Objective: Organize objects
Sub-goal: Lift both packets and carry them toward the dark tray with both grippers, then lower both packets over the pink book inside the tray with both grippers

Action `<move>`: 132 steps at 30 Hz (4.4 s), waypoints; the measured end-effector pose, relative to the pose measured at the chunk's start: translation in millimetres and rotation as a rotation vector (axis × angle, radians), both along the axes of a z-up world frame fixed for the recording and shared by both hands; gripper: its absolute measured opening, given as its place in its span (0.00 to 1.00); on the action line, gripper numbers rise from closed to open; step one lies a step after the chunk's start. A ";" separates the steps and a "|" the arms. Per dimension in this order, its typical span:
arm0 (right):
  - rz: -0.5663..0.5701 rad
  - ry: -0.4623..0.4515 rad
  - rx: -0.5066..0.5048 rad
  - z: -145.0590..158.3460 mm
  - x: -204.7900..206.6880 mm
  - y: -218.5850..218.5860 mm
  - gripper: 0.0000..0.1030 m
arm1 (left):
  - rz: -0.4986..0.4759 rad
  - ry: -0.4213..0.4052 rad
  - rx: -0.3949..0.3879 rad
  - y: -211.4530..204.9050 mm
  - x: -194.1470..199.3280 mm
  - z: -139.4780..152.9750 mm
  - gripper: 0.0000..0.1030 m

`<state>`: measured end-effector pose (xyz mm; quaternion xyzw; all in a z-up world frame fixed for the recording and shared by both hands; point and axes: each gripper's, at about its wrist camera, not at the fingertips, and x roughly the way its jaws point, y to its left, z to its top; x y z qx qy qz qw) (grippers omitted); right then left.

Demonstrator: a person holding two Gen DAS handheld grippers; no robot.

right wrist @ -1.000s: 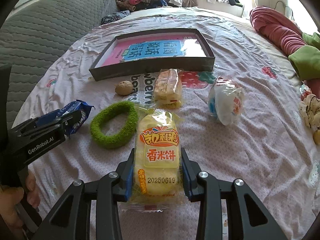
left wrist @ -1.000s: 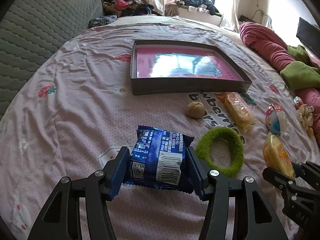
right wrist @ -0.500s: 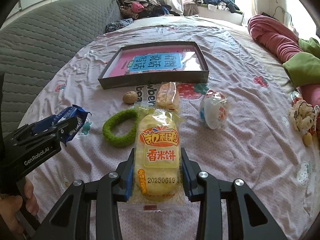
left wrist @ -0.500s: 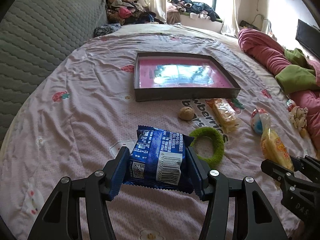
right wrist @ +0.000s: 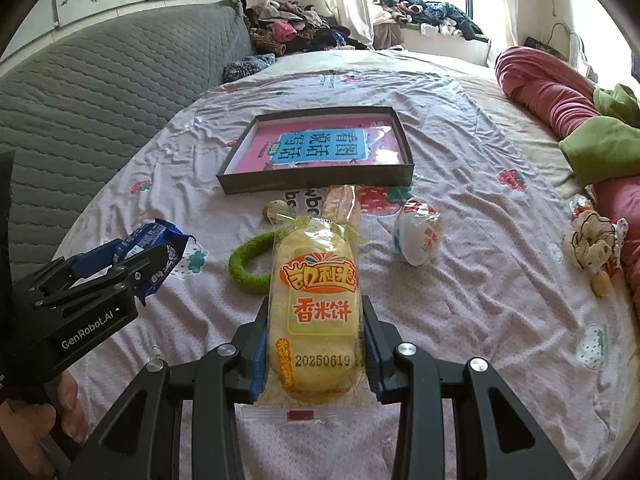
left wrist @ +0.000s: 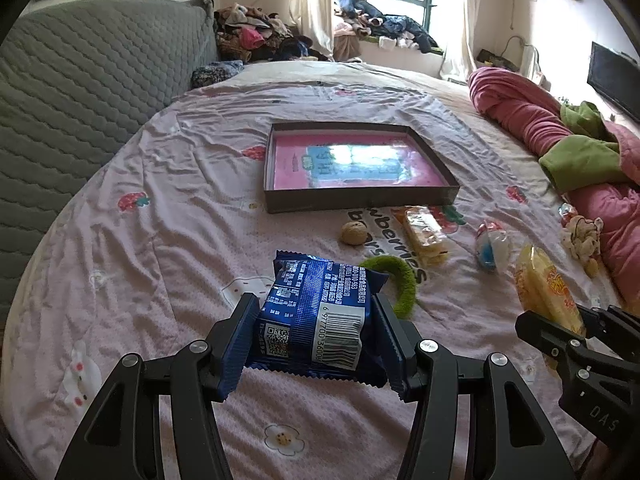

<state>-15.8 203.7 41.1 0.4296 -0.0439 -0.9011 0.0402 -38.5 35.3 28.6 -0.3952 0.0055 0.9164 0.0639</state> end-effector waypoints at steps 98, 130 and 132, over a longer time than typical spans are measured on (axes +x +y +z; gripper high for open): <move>0.055 0.124 0.007 41.6 -183.5 28.0 0.38 | 0.025 0.078 0.018 67.6 -185.6 30.0 0.57; 0.022 0.093 -0.006 -0.7 -258.8 33.8 0.38 | 0.077 0.048 0.011 61.3 -261.8 -11.2 0.57; 0.025 0.091 -0.007 -3.4 -262.2 31.9 0.38 | 0.071 0.052 0.002 63.0 -264.7 -12.6 0.57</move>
